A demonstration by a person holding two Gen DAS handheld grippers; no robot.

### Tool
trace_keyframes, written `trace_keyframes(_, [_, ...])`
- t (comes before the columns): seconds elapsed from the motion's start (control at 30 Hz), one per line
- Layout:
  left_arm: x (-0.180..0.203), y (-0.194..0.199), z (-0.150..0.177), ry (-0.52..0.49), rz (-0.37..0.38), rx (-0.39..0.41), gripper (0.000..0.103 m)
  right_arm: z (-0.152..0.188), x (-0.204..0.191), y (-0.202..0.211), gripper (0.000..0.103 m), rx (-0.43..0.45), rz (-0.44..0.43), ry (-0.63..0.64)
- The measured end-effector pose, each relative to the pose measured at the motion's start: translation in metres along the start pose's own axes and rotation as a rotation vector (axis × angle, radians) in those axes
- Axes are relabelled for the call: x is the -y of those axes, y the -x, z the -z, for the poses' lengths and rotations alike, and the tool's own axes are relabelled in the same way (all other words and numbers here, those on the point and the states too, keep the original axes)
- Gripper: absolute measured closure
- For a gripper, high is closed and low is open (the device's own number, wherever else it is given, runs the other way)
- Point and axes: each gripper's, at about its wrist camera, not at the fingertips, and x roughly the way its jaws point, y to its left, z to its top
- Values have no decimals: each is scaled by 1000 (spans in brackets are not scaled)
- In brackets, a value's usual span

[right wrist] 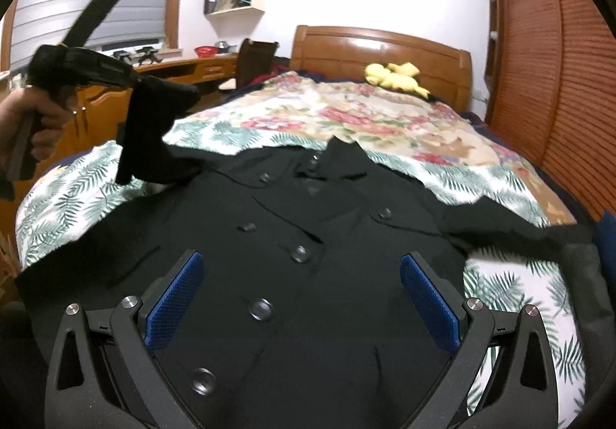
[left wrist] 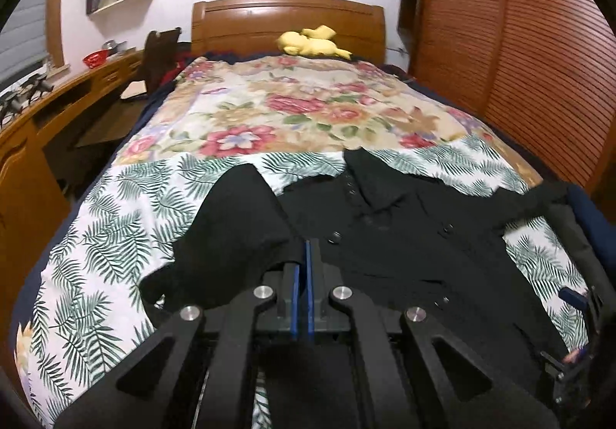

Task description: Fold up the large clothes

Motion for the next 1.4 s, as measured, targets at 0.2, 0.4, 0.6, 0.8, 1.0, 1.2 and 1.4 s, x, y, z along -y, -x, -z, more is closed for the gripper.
trace_keyframes(0.2, [22, -4, 20, -45, -2, -44, 103, 7, 5, -9, 0, -21, 26, 0])
trace_keyframes(0.4, [46, -7, 15, -99, -21, -30, 103, 9, 5, -5, 0, -15, 46, 18])
trace_keyframes(0.6, [87, -5, 7, -166, 80, -18, 103, 10, 18, 1, 0, -10, 73, -2])
trace_keyframes(0.8, [125, -15, 34, -212, 210, -82, 103, 12, 47, 9, 0, -11, 104, -59])
trace_keyframes(1.0, [126, -42, 70, -150, 253, -189, 103, 16, 60, 12, 0, -23, 122, -83])
trace_keyframes(1.2, [127, -41, 101, -133, 237, -170, 99, 21, 60, 5, 0, -50, 127, -93])
trace_keyframes(1.4, [124, -21, 110, -151, 205, -103, 95, 29, 51, -9, 0, -85, 137, -74])
